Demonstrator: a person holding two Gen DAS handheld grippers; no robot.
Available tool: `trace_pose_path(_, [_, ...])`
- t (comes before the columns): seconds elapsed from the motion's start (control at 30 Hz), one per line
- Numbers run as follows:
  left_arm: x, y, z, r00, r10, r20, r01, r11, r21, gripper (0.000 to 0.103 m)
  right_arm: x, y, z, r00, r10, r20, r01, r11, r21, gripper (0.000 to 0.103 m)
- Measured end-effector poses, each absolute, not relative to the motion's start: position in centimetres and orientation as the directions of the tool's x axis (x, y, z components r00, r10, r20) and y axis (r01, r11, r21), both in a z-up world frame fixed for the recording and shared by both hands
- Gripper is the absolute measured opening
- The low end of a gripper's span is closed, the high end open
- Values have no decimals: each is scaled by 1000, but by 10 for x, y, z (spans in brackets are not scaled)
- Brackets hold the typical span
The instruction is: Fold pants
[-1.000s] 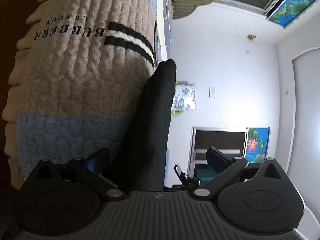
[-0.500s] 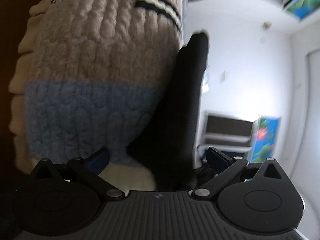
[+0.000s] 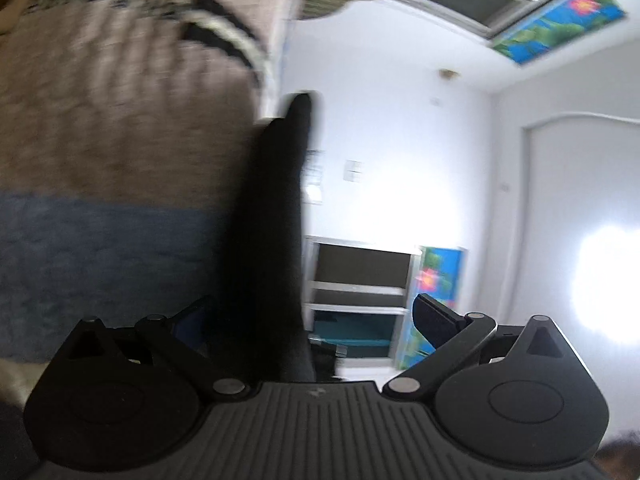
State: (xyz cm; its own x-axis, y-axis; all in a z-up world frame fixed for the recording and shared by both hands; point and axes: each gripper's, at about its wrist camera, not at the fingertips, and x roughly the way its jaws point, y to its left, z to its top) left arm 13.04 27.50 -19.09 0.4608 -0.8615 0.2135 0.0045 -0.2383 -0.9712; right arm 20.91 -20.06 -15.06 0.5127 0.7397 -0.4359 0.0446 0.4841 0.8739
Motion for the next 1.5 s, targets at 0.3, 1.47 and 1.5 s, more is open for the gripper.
trace_pose_path(0.3, [160, 289, -151, 402, -910, -102, -57, 87, -995, 103, 214, -206, -150, 549, 717, -429, 68, 473, 878, 86])
trace_pose_path(1.47, [140, 263, -33, 409, -817, -407, 33, 459, -888, 15, 213, -217, -118, 613, 668, -421, 22, 519, 855, 20])
trace_pose_path(1.5, [142, 258, -26, 414, -816, -404, 47, 462, -886, 15, 212, -220, -111, 623, 662, -417, 9, 527, 850, 20])
